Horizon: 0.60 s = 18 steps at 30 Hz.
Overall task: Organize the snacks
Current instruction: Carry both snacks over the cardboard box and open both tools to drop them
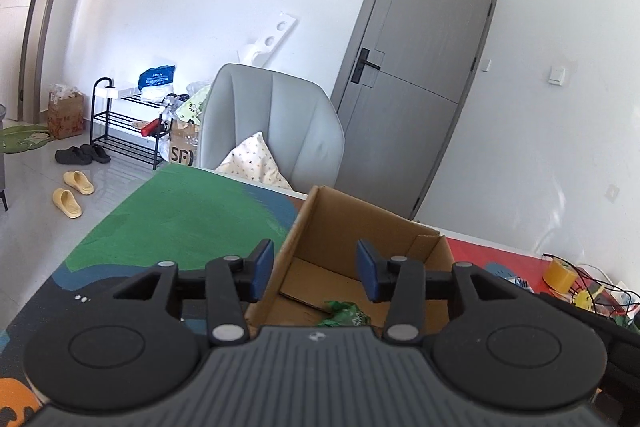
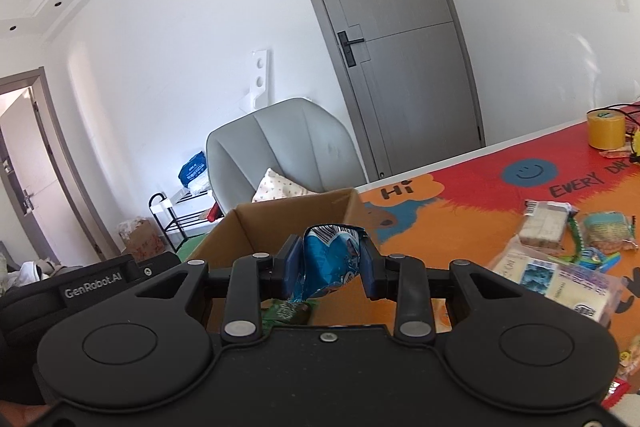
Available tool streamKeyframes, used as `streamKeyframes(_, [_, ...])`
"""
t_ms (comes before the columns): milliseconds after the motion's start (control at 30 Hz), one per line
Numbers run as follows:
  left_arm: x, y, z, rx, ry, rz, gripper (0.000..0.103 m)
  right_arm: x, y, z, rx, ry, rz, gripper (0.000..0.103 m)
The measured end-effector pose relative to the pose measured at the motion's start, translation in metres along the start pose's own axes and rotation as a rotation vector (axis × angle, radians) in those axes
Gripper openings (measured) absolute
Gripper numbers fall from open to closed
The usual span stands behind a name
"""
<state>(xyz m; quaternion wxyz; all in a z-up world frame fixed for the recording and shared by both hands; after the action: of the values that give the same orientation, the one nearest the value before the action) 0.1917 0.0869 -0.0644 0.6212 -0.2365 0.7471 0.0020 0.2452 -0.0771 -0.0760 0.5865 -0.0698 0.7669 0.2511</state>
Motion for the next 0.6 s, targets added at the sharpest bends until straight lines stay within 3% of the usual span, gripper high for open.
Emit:
streamKeyframes(200, [-0.006,0.017,-0.007,-0.037,-0.017,-0.013,0.056,0.002,0.021,0.011,-0.039,0.018,-0.010,0.033])
streamKeyframes(267, [-0.008,0.020,-0.009,-0.047,-0.019,-0.015,0.060,0.001,0.024,0.014,-0.040,0.022,-0.008,0.040])
streamKeyframes(333, [-0.008,0.023,-0.011,-0.056,-0.021,-0.015,0.070,-0.001,0.023,0.013,-0.033,0.014,0.001,0.055])
streamKeyframes(600, [-0.005,0.015,-0.017,-0.063,-0.024,-0.007,0.091,-0.004,-0.001,-0.010,0.021,0.002,0.032,0.060])
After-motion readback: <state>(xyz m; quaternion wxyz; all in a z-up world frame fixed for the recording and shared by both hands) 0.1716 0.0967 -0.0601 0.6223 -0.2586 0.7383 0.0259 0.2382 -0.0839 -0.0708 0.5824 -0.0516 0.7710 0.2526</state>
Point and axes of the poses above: each gripper's, at about its wrist camera, not at the fingertips, and z roughly the way its jaws point, y to its left, x to its underside, the point moved 10 cm from there along z, roughly the way its jaws point, and after that the axes turned 9 degrees about -y, right-handed, at the moved point
